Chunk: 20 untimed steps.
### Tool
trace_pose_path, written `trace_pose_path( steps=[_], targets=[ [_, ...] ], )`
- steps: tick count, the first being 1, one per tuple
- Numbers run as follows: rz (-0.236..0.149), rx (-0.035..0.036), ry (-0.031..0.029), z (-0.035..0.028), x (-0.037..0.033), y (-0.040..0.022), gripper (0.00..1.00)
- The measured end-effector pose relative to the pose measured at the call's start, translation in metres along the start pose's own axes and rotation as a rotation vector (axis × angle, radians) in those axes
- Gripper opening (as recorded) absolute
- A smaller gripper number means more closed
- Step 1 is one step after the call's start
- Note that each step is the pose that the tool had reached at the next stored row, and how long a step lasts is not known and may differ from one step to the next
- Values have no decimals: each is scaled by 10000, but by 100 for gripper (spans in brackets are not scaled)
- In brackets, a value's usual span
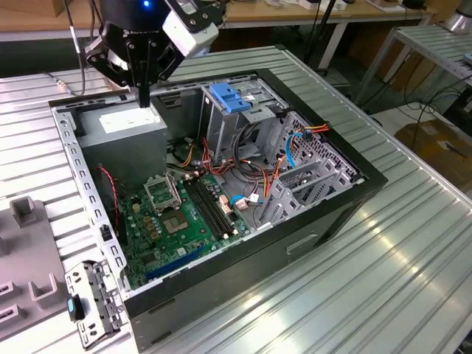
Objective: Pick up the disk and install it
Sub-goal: 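Reach for the disk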
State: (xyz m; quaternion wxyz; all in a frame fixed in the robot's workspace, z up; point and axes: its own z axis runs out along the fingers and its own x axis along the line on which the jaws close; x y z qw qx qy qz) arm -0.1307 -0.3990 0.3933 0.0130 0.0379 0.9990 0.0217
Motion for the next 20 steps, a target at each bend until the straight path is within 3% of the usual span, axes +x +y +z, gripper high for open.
trace_pose_path(
  steps=[20],
  targets=[
    [1, 0, 0, -5, 185, -14, 11]
  ],
)
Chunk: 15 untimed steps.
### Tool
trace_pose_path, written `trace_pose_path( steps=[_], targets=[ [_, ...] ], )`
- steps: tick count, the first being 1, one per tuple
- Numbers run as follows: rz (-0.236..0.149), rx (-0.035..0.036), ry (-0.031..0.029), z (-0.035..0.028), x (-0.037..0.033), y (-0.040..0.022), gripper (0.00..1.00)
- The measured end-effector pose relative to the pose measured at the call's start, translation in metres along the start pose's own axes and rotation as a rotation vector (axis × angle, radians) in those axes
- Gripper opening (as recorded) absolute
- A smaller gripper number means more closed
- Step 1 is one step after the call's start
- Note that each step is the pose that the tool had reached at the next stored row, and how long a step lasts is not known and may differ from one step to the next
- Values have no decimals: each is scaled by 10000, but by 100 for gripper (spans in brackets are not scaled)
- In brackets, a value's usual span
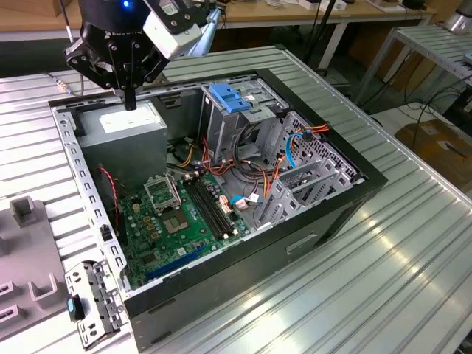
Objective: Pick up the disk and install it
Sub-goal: 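Reach for the disk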
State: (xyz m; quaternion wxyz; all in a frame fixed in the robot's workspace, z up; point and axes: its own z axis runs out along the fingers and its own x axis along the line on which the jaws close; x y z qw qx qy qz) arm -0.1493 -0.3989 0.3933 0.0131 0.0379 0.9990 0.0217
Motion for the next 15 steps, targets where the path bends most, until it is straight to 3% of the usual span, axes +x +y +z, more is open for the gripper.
trace_pose_path(
  steps=[15],
  targets=[
    [0, -1, -1, -1, 53, -4, 11]
  ],
)
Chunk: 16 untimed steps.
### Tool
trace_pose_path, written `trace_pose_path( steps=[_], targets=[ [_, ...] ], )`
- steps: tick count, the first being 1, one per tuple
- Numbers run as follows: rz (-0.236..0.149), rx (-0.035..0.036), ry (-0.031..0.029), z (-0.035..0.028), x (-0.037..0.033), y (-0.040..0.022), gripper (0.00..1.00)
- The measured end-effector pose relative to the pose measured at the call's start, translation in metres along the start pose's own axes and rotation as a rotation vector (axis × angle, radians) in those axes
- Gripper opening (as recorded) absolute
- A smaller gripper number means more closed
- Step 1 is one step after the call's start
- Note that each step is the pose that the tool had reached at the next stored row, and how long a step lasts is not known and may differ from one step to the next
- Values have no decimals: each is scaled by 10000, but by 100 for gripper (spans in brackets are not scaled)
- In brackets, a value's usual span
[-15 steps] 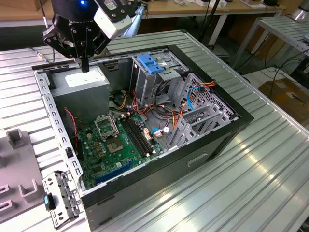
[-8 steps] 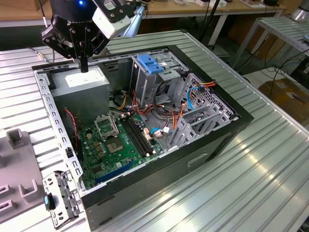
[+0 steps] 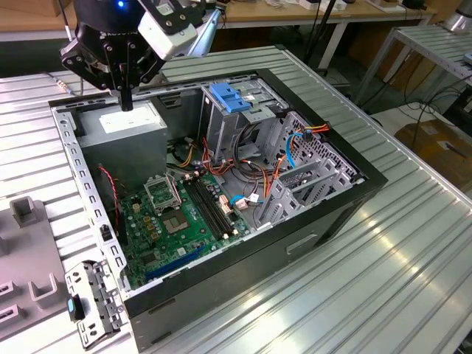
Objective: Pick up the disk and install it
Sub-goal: 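Reach for the disk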
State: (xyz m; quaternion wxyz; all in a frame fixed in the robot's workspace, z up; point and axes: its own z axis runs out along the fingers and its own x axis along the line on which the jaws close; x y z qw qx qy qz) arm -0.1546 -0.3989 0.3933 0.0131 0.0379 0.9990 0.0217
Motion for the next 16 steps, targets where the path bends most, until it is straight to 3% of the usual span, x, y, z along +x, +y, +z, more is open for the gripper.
trace_pose_path(
  steps=[16],
  targets=[
    [0, 1, 1, -6, 199, -15, 11]
  ],
)
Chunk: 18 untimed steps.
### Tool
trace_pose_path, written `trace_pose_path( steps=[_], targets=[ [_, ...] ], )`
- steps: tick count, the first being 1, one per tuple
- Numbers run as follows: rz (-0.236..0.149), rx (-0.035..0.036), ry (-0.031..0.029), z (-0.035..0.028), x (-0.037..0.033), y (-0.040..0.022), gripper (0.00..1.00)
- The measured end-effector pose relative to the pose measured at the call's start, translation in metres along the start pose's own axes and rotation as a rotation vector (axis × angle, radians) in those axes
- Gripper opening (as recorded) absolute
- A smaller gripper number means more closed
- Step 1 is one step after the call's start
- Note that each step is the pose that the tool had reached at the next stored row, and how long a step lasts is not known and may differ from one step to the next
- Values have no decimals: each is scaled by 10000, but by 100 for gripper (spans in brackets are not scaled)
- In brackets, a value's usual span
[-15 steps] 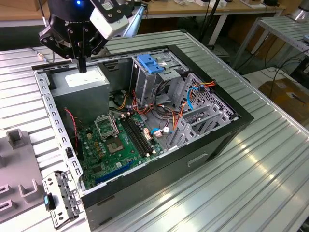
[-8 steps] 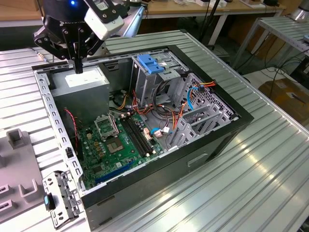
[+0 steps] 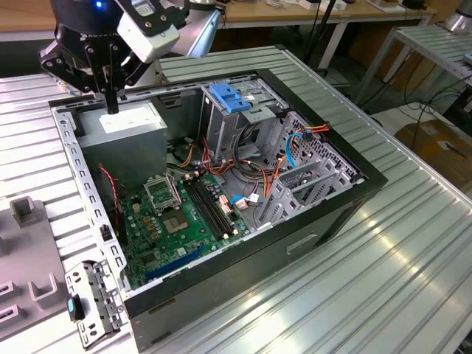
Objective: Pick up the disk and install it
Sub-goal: 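Reach for the disk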
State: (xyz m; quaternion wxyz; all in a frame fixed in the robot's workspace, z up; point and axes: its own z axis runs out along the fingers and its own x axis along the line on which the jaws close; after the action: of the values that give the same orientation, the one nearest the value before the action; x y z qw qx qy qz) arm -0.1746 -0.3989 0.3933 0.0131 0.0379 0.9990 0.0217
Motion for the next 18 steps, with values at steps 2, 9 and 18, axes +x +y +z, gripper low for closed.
trace_pose_path(
  steps=[2, 9, 18],
  targets=[
    [-1, 0, 0, -1, 18, -1, 11],
    [0, 0, 0, -2, 91, -7, 11],
    [0, 0, -1, -5, 191, -15, 11]
  ],
)
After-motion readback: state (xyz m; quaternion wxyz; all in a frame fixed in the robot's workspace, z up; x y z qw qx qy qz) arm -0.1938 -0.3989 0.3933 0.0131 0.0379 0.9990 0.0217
